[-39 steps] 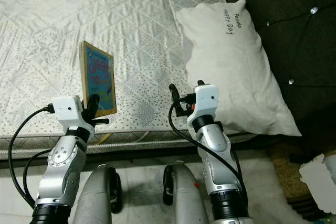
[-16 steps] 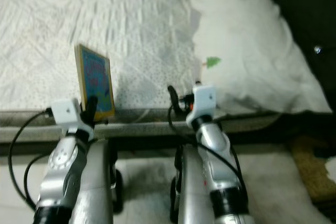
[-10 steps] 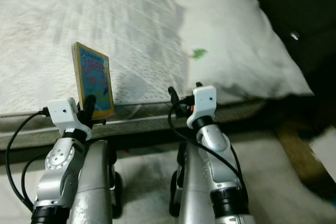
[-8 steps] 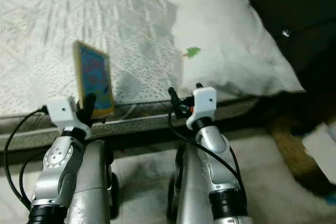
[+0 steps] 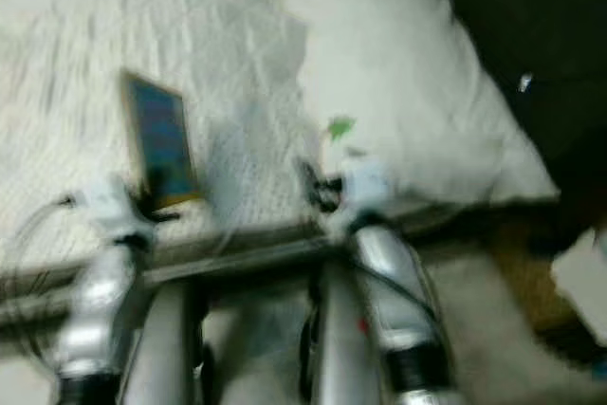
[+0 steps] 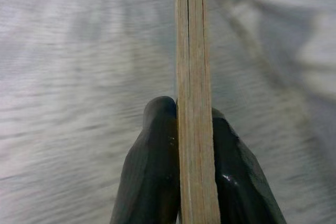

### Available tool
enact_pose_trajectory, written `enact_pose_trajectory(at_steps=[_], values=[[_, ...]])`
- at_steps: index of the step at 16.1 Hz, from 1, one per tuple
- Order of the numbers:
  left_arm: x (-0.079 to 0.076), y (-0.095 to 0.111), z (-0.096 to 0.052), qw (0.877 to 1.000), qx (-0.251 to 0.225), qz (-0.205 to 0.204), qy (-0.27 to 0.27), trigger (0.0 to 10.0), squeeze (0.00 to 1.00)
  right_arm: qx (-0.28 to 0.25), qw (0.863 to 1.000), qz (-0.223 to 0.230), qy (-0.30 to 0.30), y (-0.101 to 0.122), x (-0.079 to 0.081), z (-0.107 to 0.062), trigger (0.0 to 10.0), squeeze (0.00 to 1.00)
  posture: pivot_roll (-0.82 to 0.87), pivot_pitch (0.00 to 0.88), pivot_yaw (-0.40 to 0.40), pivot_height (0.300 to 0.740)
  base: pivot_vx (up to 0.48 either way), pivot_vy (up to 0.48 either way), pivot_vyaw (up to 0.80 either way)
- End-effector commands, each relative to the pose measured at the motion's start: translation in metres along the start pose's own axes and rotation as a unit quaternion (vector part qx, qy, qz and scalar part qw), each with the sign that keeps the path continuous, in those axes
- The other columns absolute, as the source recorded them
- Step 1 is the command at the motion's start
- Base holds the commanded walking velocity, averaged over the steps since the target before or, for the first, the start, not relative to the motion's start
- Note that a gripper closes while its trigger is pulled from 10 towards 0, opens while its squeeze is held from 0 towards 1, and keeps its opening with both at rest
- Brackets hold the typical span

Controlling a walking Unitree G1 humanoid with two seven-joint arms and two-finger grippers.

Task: Clean up the room

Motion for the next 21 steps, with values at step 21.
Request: enact_pose_trajectory(at_steps=[21], values=[[-0.077, -0.077, 0.013, 0.938, 0.228, -0.248, -0.081, 10.0, 0.0, -0.018, 0.999, -0.031, -0.015, 0.011, -0.012, 0.005, 10.0, 0.0, -0.04, 0.215, -0.054, 0.572, 0.0, 0.0, 0.0]])
Point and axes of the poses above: a point about 5 cm out from each wrist's last joint towards the gripper, its own z axis pointing out of the wrist towards the gripper, its own y axis along the axis of the wrist's last joint, x = y × z, the point moved 5 cm from there along z, pointing out of the wrist towards the gripper, and after that the axes turned 11 degrees about -z, right-handed, at the moved point
